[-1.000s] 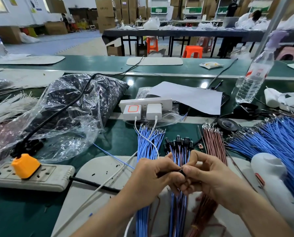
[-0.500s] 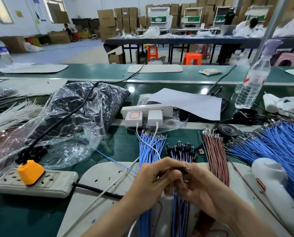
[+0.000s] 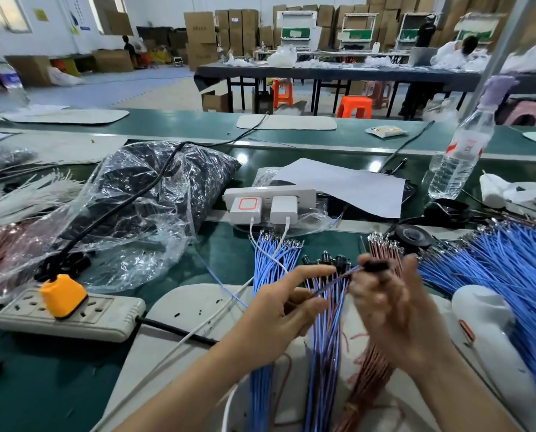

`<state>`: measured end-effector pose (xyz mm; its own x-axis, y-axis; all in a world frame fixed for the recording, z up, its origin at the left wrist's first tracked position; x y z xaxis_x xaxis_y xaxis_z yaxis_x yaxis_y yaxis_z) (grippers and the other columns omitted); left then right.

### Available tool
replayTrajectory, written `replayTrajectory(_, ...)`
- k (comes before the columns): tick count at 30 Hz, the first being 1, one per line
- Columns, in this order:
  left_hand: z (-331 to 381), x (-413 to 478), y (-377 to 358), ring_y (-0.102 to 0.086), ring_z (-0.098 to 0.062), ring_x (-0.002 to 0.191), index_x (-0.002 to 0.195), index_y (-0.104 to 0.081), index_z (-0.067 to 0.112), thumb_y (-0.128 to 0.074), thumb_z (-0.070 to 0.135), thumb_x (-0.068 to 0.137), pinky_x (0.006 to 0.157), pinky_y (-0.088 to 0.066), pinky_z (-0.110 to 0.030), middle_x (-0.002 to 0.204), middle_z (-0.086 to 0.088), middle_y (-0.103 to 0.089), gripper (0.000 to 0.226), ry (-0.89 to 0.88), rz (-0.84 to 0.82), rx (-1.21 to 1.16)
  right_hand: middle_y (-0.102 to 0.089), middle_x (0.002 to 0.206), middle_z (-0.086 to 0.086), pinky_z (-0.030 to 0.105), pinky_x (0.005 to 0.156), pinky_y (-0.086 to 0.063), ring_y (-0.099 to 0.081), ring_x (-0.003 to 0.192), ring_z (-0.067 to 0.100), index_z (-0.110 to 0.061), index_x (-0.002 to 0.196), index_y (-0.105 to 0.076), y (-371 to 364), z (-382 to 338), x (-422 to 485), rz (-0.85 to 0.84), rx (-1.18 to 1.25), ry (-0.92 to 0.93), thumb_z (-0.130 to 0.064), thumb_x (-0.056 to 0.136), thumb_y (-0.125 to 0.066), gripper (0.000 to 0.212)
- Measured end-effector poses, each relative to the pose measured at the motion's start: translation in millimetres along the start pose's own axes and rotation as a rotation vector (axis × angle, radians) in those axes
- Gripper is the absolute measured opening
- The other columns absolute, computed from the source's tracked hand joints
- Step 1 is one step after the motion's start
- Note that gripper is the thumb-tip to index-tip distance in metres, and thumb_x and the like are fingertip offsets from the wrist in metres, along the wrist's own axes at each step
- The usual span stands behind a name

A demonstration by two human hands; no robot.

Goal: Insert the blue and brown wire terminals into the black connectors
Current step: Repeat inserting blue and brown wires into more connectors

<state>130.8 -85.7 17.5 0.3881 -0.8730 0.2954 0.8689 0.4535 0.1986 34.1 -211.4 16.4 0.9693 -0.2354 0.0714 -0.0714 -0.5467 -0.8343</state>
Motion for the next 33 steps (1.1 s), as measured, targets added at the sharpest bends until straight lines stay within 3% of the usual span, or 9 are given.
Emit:
replayTrajectory(7, 19.4, -6.3, -0.7, -0.051, -0.003, 0.042, 0.125, -0.058, 0.014, -0.047, 0.009, 0.099, 0.044, -0.044, -0.016, 0.061, 0.01, -0.055, 0.028, 0.237, -0.263, 0.254, -0.057, 0.062, -0.006, 0.01, 0.048, -0.041, -0.046, 0.046, 0.001, -0.016, 0.076, -0.075, 18.5, -39.6, -3.3, 0.447, -0.038, 0.356, -0.039, 0.078, -0.061, 0.026)
replayTrajectory(12, 51.9, -33.8, 0.4, -0.056, 0.007, 0.053, 0.124, -0.055, 0.046, -0.053, 0.029, 0.097, 0.056, -0.043, -0.011, 0.069, 0.022, -0.063, 0.032, 0.206, -0.525, 0.461, -0.061, 0.071, -0.002, 0.007, 0.043, -0.039, -0.045, 0.04, -0.001, -0.014, 0.091, -0.056, 36.2, -55.6, -11.2, 0.657, 0.063, 0.489, -0.035, 0.092, -0.049, 0.023)
replayTrajectory(14, 64.0, -55.6, 1.5, -0.051, 0.021, 0.066, 0.096, -0.056, 0.069, -0.058, 0.057, 0.087, 0.048, -0.033, -0.019, 0.072, 0.033, -0.061, 0.016, 0.147, -0.624, 0.575, -0.059, 0.068, 0.0, 0.009, 0.041, -0.04, -0.045, 0.04, -0.001, -0.017, 0.091, -0.054, 39.2, -59.0, -14.4, 0.706, -0.029, 0.521, -0.027, 0.098, -0.045, 0.016)
replayTrajectory(15, 76.0, -64.7, 6.5, -0.048, 0.026, 0.078, 0.088, -0.049, 0.077, -0.053, 0.071, 0.081, 0.032, 0.01, -0.03, 0.081, 0.042, -0.059, 0.009, 0.138, -0.711, 0.695, -0.061, 0.065, 0.001, 0.011, 0.041, -0.041, -0.046, 0.04, 0.001, -0.019, 0.09, -0.054, 38.1, -59.2, -13.9, 0.719, -0.109, 0.526, -0.022, 0.099, -0.044, 0.014)
replayTrajectory(16, 90.0, -69.2, 14.9, -0.049, 0.025, 0.089, 0.091, -0.047, 0.078, -0.045, 0.078, 0.079, 0.095, -0.03, -0.029, 0.092, 0.047, -0.055, 0.012, 0.095, -0.75, 0.776, -0.063, 0.063, 0.003, 0.012, 0.04, -0.041, -0.047, 0.04, 0.003, -0.02, 0.091, -0.055, 34.5, -56.4, -12.2, 0.724, -0.2, 0.518, -0.018, 0.1, -0.043, 0.015)
replayTrajectory(17, 98.3, -69.6, 31.0, -0.053, 0.021, 0.092, 0.098, -0.053, 0.069, -0.042, 0.076, 0.082, 0.061, -0.047, -0.015, 0.094, 0.046, -0.056, 0.021, 0.165, -0.676, 0.741, -0.065, 0.063, 0.005, 0.013, 0.04, -0.042, -0.049, 0.041, 0.005, -0.021, 0.094, -0.056, 29.8, -53.3, -9.3, 0.719, -0.291, 0.505, -0.015, 0.1, -0.044, 0.015)
replayTrajectory(23, 43.5, -25.2, 196.8, -0.066, -0.02, 0.087, 0.099, -0.071, 0.012, -0.051, 0.015, 0.094, 0.077, -0.052, -0.03, 0.095, -0.007, -0.071, 0.021, 0.666, 0.229, 1.124, -0.068, 0.079, 0.014, 0.023, 0.053, -0.056, -0.064, 0.054, 0.016, -0.023, 0.107, -0.062, -1.2, -18.6, 21.3, 0.555, -0.833, 0.353, -0.003, 0.093, -0.053, 0.026)
replayTrajectory(27, -10.0, -4.8, 231.4, -0.058, -0.032, 0.105, 0.114, -0.055, -0.002, -0.045, 0.005, 0.092, 0.078, -0.045, -0.031, 0.119, -0.022, -0.06, 0.025, 0.976, 0.186, 1.283, -0.068, 0.087, 0.015, 0.025, 0.059, -0.058, -0.07, 0.062, 0.021, -0.021, 0.112, -0.063, -1.4, -1.4, 37.3, 0.536, -0.921, 0.352, 0.002, 0.091, -0.056, 0.032)
replayTrajectory(33, -44.6, 9.2, 250.8, -0.059, -0.029, 0.092, 0.119, -0.059, 0.008, -0.057, 0.01, 0.087, 0.077, -0.046, -0.032, 0.115, -0.018, -0.063, 0.032, 0.833, 0.359, 1.122, -0.061, 0.121, 0.006, 0.028, 0.073, -0.059, -0.071, 0.074, 0.013, -0.028, 0.138, -0.042, 7.1, 15.1, 36.1, 0.509, -1.22, 0.399, -0.003, 0.089, -0.061, 0.058)
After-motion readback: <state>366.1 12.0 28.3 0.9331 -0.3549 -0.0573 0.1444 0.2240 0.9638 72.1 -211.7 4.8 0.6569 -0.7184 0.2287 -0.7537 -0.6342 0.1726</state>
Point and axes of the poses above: each hand's wrist, its own x-axis towards the middle knuckle, its own y-axis out of the back of the hand, z = x × y, the point moved 4 cm from there along x, towards the middle knuckle
